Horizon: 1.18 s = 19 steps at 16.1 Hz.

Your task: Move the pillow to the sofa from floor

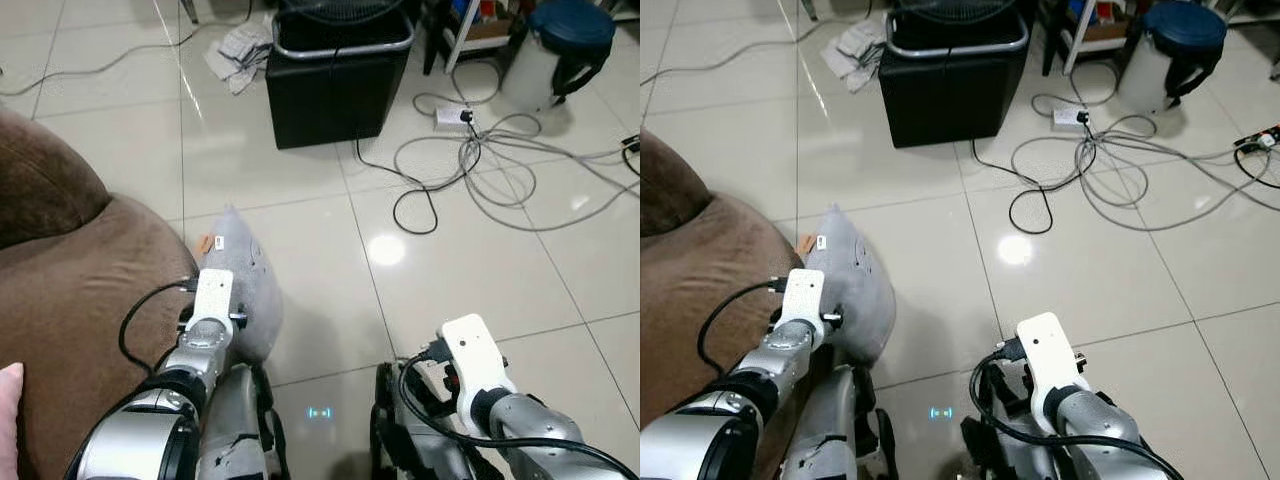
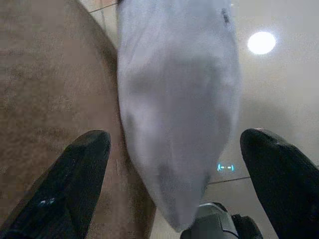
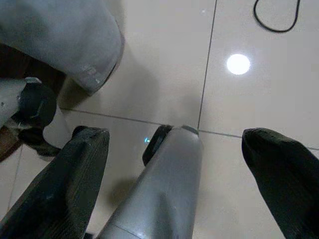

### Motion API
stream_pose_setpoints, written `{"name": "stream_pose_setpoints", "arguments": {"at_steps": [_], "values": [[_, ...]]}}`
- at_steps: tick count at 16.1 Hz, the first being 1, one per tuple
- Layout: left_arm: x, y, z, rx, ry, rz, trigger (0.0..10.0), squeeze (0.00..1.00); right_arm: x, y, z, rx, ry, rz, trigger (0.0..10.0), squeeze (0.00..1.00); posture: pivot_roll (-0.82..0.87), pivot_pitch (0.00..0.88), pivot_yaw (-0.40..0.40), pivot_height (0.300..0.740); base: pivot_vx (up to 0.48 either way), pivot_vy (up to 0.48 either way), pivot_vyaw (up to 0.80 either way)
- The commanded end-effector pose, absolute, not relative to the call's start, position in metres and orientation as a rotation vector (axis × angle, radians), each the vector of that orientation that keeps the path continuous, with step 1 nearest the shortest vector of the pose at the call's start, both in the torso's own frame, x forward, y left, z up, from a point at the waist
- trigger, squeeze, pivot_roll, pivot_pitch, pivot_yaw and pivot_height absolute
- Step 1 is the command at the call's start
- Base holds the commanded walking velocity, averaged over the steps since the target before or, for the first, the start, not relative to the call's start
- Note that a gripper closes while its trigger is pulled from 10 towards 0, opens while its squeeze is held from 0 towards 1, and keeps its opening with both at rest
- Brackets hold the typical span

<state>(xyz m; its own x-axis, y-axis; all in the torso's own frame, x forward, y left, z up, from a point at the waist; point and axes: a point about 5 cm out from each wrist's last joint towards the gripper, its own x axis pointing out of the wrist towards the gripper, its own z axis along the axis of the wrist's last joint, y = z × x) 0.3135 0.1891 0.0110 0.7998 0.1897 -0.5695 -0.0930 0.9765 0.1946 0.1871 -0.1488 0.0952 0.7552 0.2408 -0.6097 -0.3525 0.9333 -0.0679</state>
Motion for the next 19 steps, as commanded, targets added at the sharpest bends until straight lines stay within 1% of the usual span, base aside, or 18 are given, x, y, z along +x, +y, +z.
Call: {"name": "stream_pose_setpoints", "arguments": {"at_steps": [1, 3, 5, 7, 9, 11, 15, 17, 19], "values": [[0.3, 0.193, -0.002, 0.119, 0.676, 0.187, 10.0, 0.0, 0.178, -0.149, 0.099, -0.178, 0.652, 0.343, 10.0, 0.0, -0.21, 0.318, -0.01, 0.621, 0.0, 0.0, 0.0], [0.297, 0.19, -0.006, 0.081, 0.691, 0.176, 10.0, 0.0, 0.176, -0.15, 0.101, -0.183, 0.656, 0.353, 10.0, 0.0, -0.21, 0.317, -0.016, 0.621, 0.0, 0.0, 0.0], [0.29, 0.183, -0.014, -0.038, 0.73, 0.16, 10.0, 0.0, 0.174, -0.149, 0.103, -0.187, 0.662, 0.371, 10.0, 0.0, -0.21, 0.313, -0.031, 0.621, 0.0, 0.0, 0.0], [0.289, 0.181, -0.016, -0.081, 0.733, 0.164, 10.0, 0.0, 0.173, -0.149, 0.104, -0.192, 0.67, 0.381, 10.0, 0.0, -0.21, 0.315, -0.041, 0.621, 0.0, 0.0, 0.0], [0.286, 0.181, -0.019, -0.079, 0.741, 0.167, 10.0, 0.0, 0.173, -0.149, 0.101, -0.197, 0.681, 0.388, 10.0, 0.0, -0.22, 0.315, -0.044, 0.621, 0.0, 0.0, 0.0], [0.281, 0.187, -0.021, -0.032, 0.749, 0.186, 10.0, 0.0, 0.173, -0.148, 0.099, -0.202, 0.685, 0.393, 10.0, 0.0, -0.23, 0.312, -0.045, 0.621, 0.0, 0.0, 0.0], [0.28, 0.189, -0.022, -0.05, 0.74, 0.195, 10.0, 0.0, 0.169, -0.147, 0.101, -0.198, 0.68, 0.392, 10.0, 0.0, -0.23, 0.308, -0.041, 0.621, 0.0, 0.0, 0.0], [0.282, 0.187, -0.02, -0.065, 0.726, 0.188, 10.0, 0.0, 0.169, -0.149, 0.104, -0.179, 0.677, 0.392, 10.0, 0.0, -0.23, 0.307, -0.038, 0.607, 0.0, 0.0, 0.0], [0.285, 0.184, -0.018, -0.073, 0.71, 0.179, 10.0, 0.0, 0.168, -0.155, 0.106, -0.179, 0.676, 0.39, 10.0, 0.0, -0.23, 0.307, -0.038, 0.582, 0.0, 0.0, 0.0]]}}
